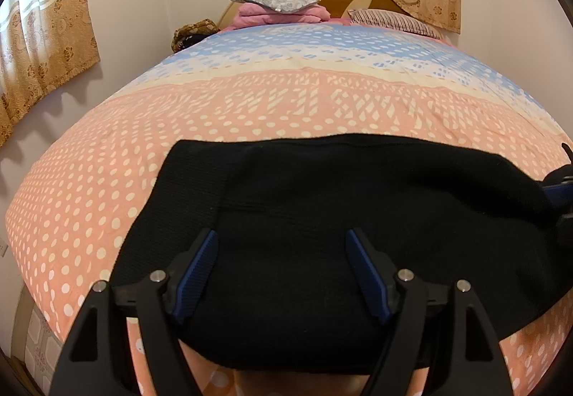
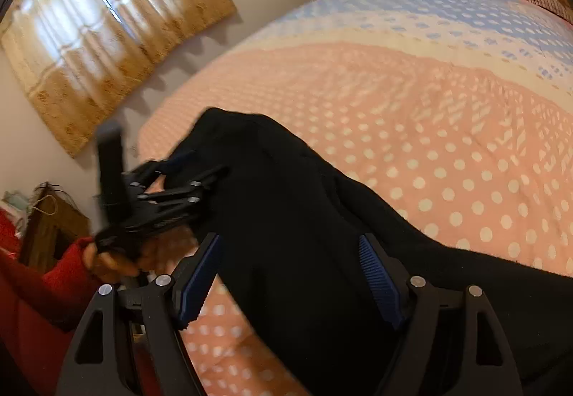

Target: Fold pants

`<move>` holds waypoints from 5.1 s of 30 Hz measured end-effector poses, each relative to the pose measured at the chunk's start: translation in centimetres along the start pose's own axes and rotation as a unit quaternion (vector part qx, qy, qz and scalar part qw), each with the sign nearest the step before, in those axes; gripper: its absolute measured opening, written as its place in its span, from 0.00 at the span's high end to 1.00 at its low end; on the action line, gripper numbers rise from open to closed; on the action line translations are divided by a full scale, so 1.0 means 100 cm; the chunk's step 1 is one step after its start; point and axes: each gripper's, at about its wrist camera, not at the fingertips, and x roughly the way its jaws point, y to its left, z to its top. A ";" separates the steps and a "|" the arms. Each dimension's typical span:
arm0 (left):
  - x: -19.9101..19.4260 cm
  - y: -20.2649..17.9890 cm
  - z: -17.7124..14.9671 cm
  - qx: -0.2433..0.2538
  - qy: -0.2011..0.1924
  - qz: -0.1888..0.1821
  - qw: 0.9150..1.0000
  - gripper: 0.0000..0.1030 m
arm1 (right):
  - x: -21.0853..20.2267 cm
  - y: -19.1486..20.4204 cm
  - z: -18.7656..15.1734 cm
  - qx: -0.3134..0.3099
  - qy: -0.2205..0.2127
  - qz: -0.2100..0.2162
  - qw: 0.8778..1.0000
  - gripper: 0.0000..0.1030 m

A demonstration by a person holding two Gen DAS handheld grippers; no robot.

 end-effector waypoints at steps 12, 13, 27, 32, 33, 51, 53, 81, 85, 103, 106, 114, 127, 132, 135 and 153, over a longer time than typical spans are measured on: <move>0.000 0.000 0.000 -0.002 0.000 -0.002 1.000 0.24 | 0.048 -0.009 0.043 0.046 0.021 0.067 0.996 0.23; 0.001 -0.001 0.000 -0.003 -0.001 -0.002 1.000 0.24 | 0.048 -0.005 0.044 0.044 0.026 0.090 0.995 0.23; 0.005 -0.004 0.002 0.003 -0.004 -0.004 1.000 0.22 | 0.060 -0.043 0.091 0.110 -0.016 0.133 0.985 0.25; 0.006 -0.003 0.002 0.006 -0.003 -0.007 1.000 0.22 | 0.070 -0.063 0.093 0.129 0.016 0.147 0.980 0.39; 0.006 -0.003 0.003 0.006 -0.003 -0.007 1.000 0.22 | 0.070 -0.074 0.092 0.149 0.025 0.165 0.975 0.41; -0.027 -0.026 0.036 0.014 -0.007 -0.026 1.000 0.20 | -0.210 -0.215 -0.017 0.337 -0.163 -0.353 0.857 0.41; -0.020 -0.040 0.036 0.012 0.013 -0.042 0.999 0.20 | -0.217 -0.241 -0.020 0.352 -0.141 -0.375 0.846 0.41; 0.003 -0.080 0.013 0.030 0.052 -0.050 0.997 0.13 | -0.340 -0.193 -0.185 0.434 -0.317 -0.297 0.790 0.95; 0.005 -0.081 0.014 0.031 0.052 -0.048 0.997 0.12 | -0.339 -0.185 -0.252 0.483 -0.324 -0.296 0.758 0.94; -0.030 -0.112 0.025 0.089 0.003 -0.061 0.994 0.09 | -0.384 -0.210 -0.294 0.490 -0.311 -0.326 0.746 0.83; -0.046 -0.137 0.025 0.112 -0.015 -0.092 0.989 0.09 | -0.384 -0.245 -0.271 0.469 -0.272 -0.318 0.778 0.82; -0.060 -0.201 0.008 0.161 0.004 -0.162 0.974 0.09 | -0.344 -0.297 -0.237 0.424 -0.197 -0.318 0.825 0.50; -0.058 -0.218 -0.020 0.138 0.022 -0.151 0.979 0.06 | -0.349 -0.288 -0.217 0.341 -0.195 -0.434 0.811 0.89; -0.057 -0.213 -0.022 0.135 0.012 -0.146 0.980 0.02 | -0.355 -0.312 -0.237 0.381 -0.211 -0.383 0.815 0.77; -0.056 -0.209 -0.019 0.136 0.018 -0.158 0.978 0.02 | -0.366 -0.303 -0.245 0.396 -0.221 -0.385 0.804 0.58; -0.042 -0.182 -0.017 0.106 0.009 -0.148 0.983 0.02 | -0.198 -0.142 -0.177 0.259 -0.103 -0.275 0.920 0.57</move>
